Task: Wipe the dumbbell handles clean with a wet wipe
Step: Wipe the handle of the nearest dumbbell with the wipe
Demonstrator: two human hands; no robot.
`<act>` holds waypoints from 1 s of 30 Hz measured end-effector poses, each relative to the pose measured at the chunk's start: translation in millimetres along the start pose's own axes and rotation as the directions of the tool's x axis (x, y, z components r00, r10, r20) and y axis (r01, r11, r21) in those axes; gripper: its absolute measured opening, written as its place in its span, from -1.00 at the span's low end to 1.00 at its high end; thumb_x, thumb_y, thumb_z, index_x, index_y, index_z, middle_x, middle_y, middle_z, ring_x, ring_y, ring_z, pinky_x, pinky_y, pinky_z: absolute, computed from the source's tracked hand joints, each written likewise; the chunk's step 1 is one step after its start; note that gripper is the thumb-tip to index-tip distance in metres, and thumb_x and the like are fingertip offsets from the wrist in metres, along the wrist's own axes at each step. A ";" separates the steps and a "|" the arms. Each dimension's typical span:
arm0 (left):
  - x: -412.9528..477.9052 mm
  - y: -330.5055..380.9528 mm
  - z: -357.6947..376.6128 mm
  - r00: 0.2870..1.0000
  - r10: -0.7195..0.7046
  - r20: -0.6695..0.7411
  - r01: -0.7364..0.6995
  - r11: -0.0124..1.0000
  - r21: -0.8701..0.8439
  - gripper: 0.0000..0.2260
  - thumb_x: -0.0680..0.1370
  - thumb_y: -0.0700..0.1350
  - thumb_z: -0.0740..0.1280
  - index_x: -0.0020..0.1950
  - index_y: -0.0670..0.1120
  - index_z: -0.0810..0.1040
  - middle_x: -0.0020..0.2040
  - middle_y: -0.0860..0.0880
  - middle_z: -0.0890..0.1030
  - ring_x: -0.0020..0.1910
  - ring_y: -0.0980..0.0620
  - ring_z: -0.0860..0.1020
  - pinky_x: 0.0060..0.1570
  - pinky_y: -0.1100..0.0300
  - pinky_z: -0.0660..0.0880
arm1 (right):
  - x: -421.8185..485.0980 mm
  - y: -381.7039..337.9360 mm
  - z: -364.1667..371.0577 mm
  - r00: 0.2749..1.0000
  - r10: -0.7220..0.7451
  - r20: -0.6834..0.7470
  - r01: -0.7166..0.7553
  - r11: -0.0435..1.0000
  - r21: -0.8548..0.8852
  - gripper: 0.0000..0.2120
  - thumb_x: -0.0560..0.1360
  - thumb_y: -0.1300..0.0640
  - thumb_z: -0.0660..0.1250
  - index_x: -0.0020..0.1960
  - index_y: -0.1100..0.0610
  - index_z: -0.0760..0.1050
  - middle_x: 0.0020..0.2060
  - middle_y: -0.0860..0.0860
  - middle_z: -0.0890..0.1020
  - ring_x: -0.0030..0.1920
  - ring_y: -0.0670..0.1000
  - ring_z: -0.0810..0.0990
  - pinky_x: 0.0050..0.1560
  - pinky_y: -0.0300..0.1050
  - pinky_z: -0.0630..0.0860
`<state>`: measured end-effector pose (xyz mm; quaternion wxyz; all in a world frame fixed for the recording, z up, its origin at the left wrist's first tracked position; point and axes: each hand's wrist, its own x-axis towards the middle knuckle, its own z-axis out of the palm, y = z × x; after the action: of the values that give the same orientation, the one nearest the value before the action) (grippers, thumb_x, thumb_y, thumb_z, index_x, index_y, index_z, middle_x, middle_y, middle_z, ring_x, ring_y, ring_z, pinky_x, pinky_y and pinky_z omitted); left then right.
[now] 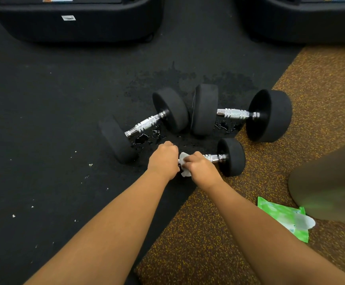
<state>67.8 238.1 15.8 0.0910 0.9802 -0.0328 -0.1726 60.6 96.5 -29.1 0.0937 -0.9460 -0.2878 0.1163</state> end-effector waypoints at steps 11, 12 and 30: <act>-4.4 -4.4 5.2 0.999 0.032 -0.003 -0.032 0.987 -0.156 -0.44 0.48 -0.16 0.41 0.43 -0.17 0.29 0.41 -0.05 0.26 0.40 -0.05 0.25 0.31 0.08 0.38 | 20.7 -2.7 6.2 0.989 0.113 -0.091 -0.105 0.990 0.091 -0.72 0.44 0.31 0.32 0.14 0.18 0.54 0.03 0.08 0.58 0.06 0.09 0.43 0.04 -0.09 0.43; -5.4 -4.1 6.3 0.999 0.032 0.006 -0.031 0.984 -0.175 -0.42 0.49 -0.17 0.41 0.44 -0.17 0.26 0.42 -0.05 0.23 0.40 -0.04 0.22 0.31 0.09 0.37 | 19.2 -1.8 8.8 0.989 0.098 -0.109 -0.086 0.990 0.109 -0.74 0.43 0.32 0.34 0.11 0.19 0.56 0.00 0.09 0.60 0.03 0.10 0.44 0.02 -0.06 0.47; -10.8 -1.7 13.0 0.999 0.036 -0.005 -0.036 0.978 -0.206 -0.30 0.50 -0.20 0.39 0.53 -0.19 0.08 0.48 -0.07 0.10 0.48 -0.03 0.10 0.42 0.18 0.21 | 8.8 9.3 26.0 0.965 -0.029 -0.262 0.055 0.994 0.093 -0.71 0.20 0.40 0.52 -0.10 0.24 0.64 -0.13 0.11 0.64 -0.14 0.15 0.57 -0.22 -0.05 0.59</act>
<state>53.3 238.6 7.0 0.1950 0.9649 -0.0324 -0.1729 65.5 96.8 -57.7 0.1800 -0.9409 -0.2870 0.0032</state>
